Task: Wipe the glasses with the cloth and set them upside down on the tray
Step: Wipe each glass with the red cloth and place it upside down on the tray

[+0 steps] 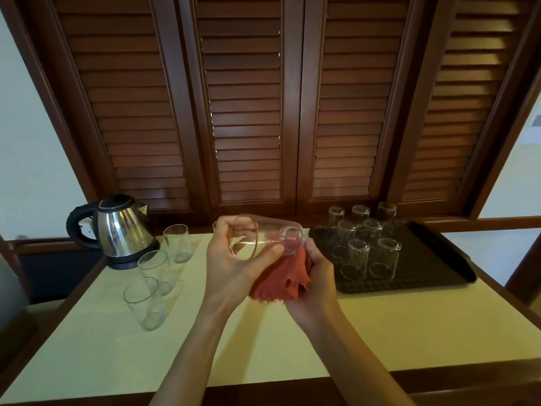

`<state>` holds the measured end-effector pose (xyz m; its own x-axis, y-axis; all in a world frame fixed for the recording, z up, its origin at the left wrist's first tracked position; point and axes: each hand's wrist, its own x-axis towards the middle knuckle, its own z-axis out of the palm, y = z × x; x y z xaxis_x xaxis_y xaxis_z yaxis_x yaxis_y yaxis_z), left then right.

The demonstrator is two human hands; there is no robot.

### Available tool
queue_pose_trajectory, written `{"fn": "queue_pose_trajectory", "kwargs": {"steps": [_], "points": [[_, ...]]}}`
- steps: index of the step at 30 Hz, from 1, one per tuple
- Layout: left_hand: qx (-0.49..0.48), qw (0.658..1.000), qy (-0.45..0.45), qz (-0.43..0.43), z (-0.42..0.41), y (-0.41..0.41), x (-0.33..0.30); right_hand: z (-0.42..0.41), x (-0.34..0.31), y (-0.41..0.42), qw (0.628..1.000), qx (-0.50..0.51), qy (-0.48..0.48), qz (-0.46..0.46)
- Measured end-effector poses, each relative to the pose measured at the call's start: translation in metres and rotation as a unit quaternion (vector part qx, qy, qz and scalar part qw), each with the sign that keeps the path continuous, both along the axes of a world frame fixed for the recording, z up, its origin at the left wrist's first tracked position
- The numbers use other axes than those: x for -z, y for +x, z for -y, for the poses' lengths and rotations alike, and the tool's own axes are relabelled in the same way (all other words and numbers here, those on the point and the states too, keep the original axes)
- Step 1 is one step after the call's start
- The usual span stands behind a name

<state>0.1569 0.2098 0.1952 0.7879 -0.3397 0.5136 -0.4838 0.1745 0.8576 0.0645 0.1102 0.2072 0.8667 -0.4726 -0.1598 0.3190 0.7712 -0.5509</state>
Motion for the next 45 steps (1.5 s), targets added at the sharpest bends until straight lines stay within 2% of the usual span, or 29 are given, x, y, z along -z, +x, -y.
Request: {"fn": "queue_pose_trajectory", "kwargs": {"steps": [2, 4, 5, 7, 8, 9, 10, 11, 15, 16, 19, 20, 21, 23, 24, 25, 30, 34, 35, 39, 42, 45], "points": [[-0.012, 0.999, 0.046, 0.007, -0.002, -0.001, 0.001, 0.007, -0.006, 0.004, 0.997, 0.04, -0.07, 0.003], [0.014, 0.998, 0.04, -0.053, 0.001, -0.005, 0.002, 0.01, -0.015, 0.009, 0.964, 0.121, -0.238, 0.012], [0.044, 0.994, 0.021, -0.095, 0.005, -0.009, 0.001, 0.007, -0.017, 0.011, 0.912, 0.17, -0.372, 0.011], [0.09, 0.982, -0.038, -0.163, 0.011, -0.013, 0.0, -0.006, -0.005, 0.015, 0.77, 0.211, -0.602, 0.019], [0.107, 0.973, -0.069, -0.194, 0.012, -0.012, 0.0, -0.013, 0.008, 0.017, 0.704, 0.214, -0.677, 0.023], [0.117, 0.964, -0.094, -0.22, 0.011, -0.009, -0.001, -0.018, 0.023, 0.016, 0.656, 0.216, -0.722, 0.028], [0.125, 0.956, -0.111, -0.239, 0.01, -0.007, -0.003, -0.023, 0.036, 0.013, 0.638, 0.211, -0.74, 0.038], [0.129, 0.952, -0.117, -0.251, 0.009, -0.007, -0.003, -0.023, 0.043, 0.013, 0.643, 0.204, -0.737, 0.046], [0.147, 0.95, -0.082, -0.264, 0.01, -0.025, 0.005, 0.005, 0.01, 0.026, 0.749, 0.211, -0.628, 0.0], [0.146, 0.95, -0.082, -0.264, 0.011, -0.028, 0.006, 0.005, 0.005, 0.027, 0.754, 0.21, -0.622, -0.001], [0.136, 0.944, -0.121, -0.275, 0.009, -0.02, -0.002, -0.017, 0.026, 0.016, 0.683, 0.191, -0.705, 0.009], [0.13, 0.944, -0.133, -0.272, 0.008, -0.017, -0.005, -0.024, 0.034, 0.01, 0.682, 0.175, -0.71, 0.021], [0.124, 0.947, -0.136, -0.264, 0.007, -0.015, -0.005, -0.022, 0.034, 0.009, 0.708, 0.161, -0.687, 0.025], [0.121, 0.952, -0.117, -0.255, 0.005, -0.022, -0.002, -0.007, 0.019, 0.017, 0.815, 0.135, -0.563, 0.024], [0.127, 0.955, -0.101, -0.248, 0.005, -0.028, 0.0, 0.004, 0.009, 0.02, 0.852, 0.131, -0.506, 0.019], [0.13, 0.959, -0.088, -0.235, 0.005, -0.031, 0.001, 0.009, 0.004, 0.021, 0.866, 0.127, -0.483, 0.017], [0.115, 0.961, -0.14, -0.21, 0.004, -0.021, -0.012, -0.02, 0.024, 0.006, 0.831, 0.111, -0.544, 0.038], [0.132, 0.974, -0.039, -0.182, 0.006, -0.032, -0.008, 0.006, 0.004, 0.02, 0.871, 0.128, -0.473, 0.037], [0.122, 0.976, -0.028, -0.177, 0.008, -0.029, -0.012, 0.004, 0.007, 0.019, 0.872, 0.129, -0.472, 0.037], [0.092, 0.986, -0.019, -0.14, 0.009, -0.019, -0.027, -0.024, 0.027, 0.006, 0.831, 0.137, -0.537, 0.048], [0.116, 0.981, 0.001, -0.155, 0.007, -0.028, -0.015, 0.003, 0.009, 0.017, 0.866, 0.127, -0.482, 0.046], [0.11, 0.982, -0.005, -0.153, 0.008, -0.026, -0.012, 0.007, 0.001, 0.015, 0.855, 0.123, -0.502, 0.042]]}}
